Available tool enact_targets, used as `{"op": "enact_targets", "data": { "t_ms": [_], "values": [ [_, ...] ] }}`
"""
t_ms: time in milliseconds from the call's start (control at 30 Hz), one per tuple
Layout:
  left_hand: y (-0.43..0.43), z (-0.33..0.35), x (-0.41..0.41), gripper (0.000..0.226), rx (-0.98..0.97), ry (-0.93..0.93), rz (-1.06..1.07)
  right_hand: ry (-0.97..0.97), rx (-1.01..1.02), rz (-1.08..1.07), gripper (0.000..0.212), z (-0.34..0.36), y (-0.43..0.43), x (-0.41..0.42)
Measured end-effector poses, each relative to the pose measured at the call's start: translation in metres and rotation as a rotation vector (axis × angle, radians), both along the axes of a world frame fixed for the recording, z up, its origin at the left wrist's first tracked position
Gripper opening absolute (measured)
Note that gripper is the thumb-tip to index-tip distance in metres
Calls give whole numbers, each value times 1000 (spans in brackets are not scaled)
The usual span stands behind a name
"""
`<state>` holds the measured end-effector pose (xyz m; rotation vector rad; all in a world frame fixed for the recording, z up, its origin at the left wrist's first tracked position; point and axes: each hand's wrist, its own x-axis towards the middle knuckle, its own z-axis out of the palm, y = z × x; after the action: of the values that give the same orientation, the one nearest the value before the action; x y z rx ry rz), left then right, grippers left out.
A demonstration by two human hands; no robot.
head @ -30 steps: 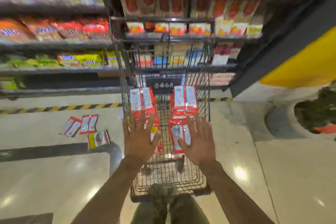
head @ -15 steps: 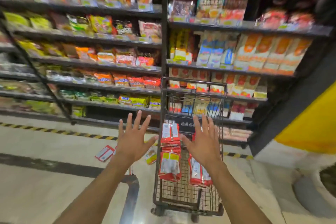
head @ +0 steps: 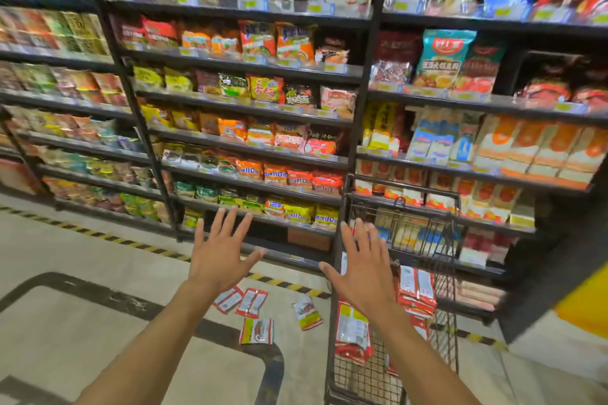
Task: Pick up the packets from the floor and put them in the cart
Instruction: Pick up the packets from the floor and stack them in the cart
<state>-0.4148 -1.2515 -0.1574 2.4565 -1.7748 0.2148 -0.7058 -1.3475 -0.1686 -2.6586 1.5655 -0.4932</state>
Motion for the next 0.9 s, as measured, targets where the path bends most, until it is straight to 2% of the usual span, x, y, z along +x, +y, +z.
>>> {"op": "enact_targets", "data": {
  "t_ms": [133, 300, 467, 700, 900],
  "values": [
    [6, -1, 72, 91, -5, -1, 36, 13, 4, -16, 94, -4, 0, 69],
    [8, -13, 166, 105, -3, 11, 10, 51, 46, -42, 93, -12, -2, 176],
    [3, -27, 258, 87, 90, 27, -32, 59, 86, -94, 95, -31, -7, 274],
    [-39, -54, 327, 88, 152, 58, -60, 83, 156, -121, 96, -55, -26, 341],
    [-105, -87, 360, 95, 217, 83, -109, 62, 215, -166, 100, -95, -81, 390]
  ]
}}
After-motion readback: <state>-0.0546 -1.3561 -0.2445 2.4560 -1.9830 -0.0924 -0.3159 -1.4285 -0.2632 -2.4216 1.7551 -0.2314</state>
